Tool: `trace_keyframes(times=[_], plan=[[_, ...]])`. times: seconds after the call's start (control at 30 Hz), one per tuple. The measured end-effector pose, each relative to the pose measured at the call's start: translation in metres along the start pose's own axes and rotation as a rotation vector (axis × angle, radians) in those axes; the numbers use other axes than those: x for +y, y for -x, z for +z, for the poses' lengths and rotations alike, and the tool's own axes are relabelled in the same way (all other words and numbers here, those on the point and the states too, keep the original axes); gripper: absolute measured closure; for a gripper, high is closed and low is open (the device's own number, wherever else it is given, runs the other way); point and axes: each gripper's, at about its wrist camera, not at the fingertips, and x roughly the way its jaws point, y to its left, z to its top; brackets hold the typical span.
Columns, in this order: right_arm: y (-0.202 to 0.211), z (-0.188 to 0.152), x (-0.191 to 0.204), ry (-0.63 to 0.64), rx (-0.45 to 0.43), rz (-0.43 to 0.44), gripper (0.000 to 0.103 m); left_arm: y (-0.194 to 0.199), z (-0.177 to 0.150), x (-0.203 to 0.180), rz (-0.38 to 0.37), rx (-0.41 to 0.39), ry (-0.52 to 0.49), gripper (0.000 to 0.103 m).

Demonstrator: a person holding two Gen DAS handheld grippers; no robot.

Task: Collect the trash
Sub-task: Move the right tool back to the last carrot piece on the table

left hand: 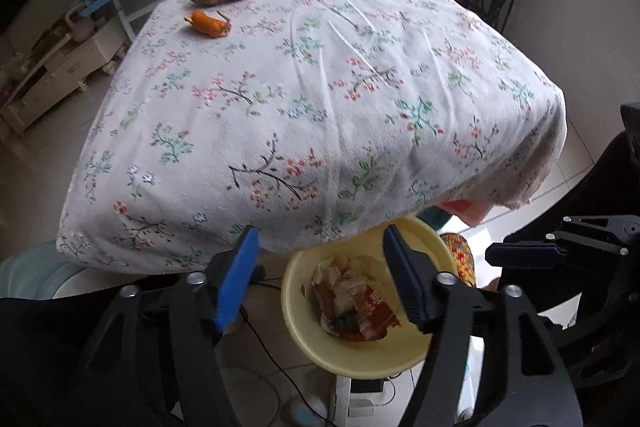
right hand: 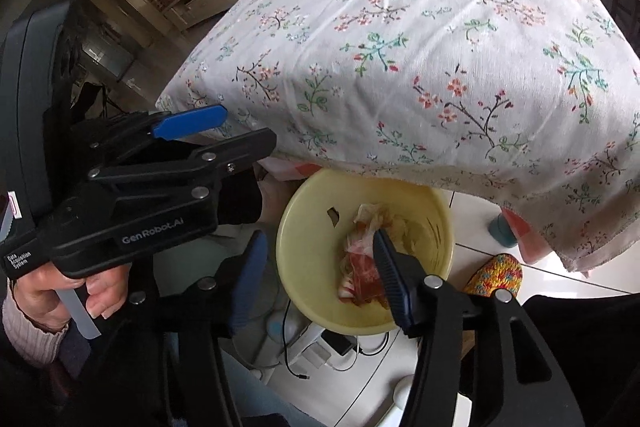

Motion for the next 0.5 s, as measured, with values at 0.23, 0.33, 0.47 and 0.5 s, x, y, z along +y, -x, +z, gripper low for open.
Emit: trace_keyframes(times=[0.23,0.33,0.47,0.5], plan=[[0.013,0.009,0.003,0.02,-0.104,-0.009,0.044,0.012,0.01,0.023,0.054,-0.074,0.093,0.016],[0.021,0.02,0.009,0.051,-0.161,-0.021,0.042,0.017,0.017,0.046,0.067,-0.093,0.181,0.013],[0.026,0.043,0.018,0.097,-0.204,-0.018,0.041,0.023,0.03,0.085,0.078,-0.113,0.327,0.012],[0.024,0.05,0.02,0.108,-0.206,-0.015,0.041,0.024,0.033,0.092,0.081,-0.116,0.346,0.012]])
